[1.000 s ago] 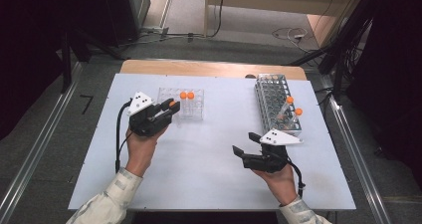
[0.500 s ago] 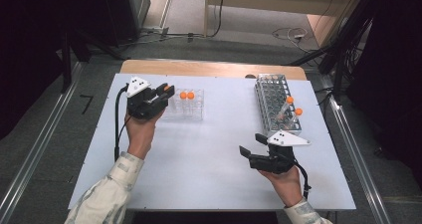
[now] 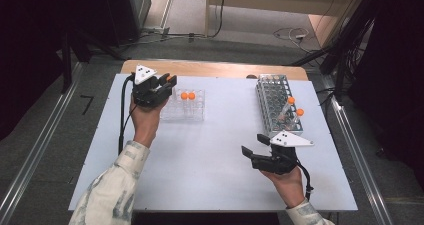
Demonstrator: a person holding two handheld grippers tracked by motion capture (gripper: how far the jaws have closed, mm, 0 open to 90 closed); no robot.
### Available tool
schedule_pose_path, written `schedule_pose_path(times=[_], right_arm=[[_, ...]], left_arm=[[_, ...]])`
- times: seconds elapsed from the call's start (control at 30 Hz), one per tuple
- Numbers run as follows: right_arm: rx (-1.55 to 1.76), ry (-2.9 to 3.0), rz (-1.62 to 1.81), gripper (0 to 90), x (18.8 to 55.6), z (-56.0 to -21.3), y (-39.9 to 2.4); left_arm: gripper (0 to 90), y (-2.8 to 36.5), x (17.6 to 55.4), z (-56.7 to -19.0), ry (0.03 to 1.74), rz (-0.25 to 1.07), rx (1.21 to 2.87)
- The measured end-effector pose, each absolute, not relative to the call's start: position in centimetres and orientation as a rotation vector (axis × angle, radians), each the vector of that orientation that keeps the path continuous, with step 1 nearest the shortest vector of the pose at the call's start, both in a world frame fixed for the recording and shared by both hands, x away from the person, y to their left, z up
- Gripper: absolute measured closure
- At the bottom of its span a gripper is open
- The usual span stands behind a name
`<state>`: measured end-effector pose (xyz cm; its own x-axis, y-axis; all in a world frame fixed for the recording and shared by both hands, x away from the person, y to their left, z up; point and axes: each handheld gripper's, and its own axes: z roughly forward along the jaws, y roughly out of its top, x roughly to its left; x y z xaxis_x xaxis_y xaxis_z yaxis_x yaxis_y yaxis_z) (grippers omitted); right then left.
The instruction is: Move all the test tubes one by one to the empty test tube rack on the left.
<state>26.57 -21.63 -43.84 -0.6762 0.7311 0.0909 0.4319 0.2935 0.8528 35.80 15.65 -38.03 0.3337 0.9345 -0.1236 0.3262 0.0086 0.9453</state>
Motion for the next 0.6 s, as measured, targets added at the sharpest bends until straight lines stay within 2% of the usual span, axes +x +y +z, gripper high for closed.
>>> schedule_pose_path(times=[0.6], right_arm=[[1.056,2.249,1.328,27.1,26.5,-43.8,-21.7]], left_arm=[[70.3,14.8,36.8,-39.2,1.201,0.730,1.565]])
